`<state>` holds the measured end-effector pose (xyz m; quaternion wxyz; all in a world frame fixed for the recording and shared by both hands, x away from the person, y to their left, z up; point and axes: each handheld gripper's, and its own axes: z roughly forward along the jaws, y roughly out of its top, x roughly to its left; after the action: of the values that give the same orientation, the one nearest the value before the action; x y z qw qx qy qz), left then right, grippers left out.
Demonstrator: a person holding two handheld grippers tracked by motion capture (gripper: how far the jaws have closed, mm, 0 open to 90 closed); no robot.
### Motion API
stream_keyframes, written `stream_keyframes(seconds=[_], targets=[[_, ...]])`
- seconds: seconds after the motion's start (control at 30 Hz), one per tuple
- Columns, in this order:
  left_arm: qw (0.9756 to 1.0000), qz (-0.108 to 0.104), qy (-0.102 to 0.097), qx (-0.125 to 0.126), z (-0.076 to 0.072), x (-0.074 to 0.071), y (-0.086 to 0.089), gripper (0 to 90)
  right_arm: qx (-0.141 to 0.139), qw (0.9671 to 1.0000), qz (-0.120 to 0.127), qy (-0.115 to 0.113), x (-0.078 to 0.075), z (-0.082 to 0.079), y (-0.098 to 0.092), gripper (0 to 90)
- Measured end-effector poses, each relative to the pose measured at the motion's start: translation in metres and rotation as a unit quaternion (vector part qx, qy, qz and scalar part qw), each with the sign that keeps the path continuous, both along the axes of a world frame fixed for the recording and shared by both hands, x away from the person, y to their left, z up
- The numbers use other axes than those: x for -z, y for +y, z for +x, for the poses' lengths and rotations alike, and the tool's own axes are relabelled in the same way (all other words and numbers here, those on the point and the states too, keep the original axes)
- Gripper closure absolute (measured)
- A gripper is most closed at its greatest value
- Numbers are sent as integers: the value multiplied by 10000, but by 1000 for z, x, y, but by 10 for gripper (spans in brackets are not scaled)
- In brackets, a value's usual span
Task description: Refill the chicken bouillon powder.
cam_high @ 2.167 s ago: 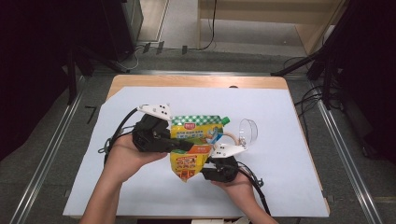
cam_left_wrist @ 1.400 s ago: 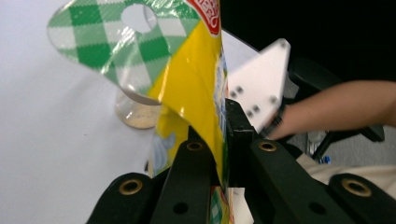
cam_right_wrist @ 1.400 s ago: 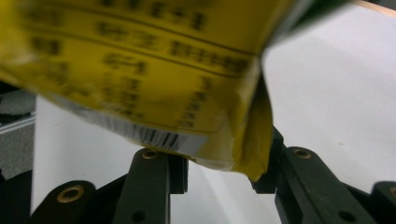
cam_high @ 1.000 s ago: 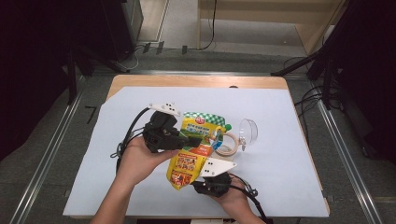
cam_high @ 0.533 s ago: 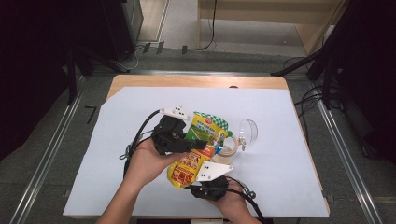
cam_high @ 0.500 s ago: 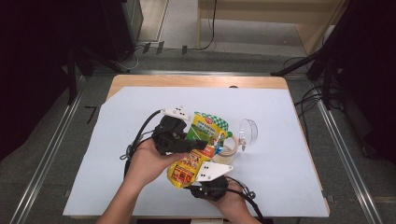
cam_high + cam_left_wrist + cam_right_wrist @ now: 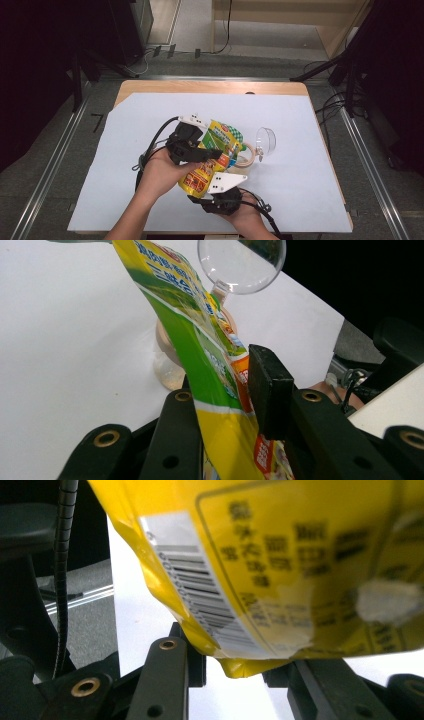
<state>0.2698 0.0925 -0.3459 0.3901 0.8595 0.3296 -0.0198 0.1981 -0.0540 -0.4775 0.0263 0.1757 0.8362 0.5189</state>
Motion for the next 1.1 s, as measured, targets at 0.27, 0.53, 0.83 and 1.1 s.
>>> stream_keyframes(seconds=[0.27,0.53,0.83,1.1], targets=[[9984,-78,553,-123,19,-1,1,764,-153,9999,-11,20,-11,2,8,696],[9985,44,521,-130,17,6,-12,672,-112,9998,192,21,-14,4,11,693],[9991,-17,387,-175,15,4,-11,599,-12,9990,397,214,-12,7,10,699],[9989,-59,415,-187,15,3,-9,586,47,9986,456,261,-13,7,8,699]])
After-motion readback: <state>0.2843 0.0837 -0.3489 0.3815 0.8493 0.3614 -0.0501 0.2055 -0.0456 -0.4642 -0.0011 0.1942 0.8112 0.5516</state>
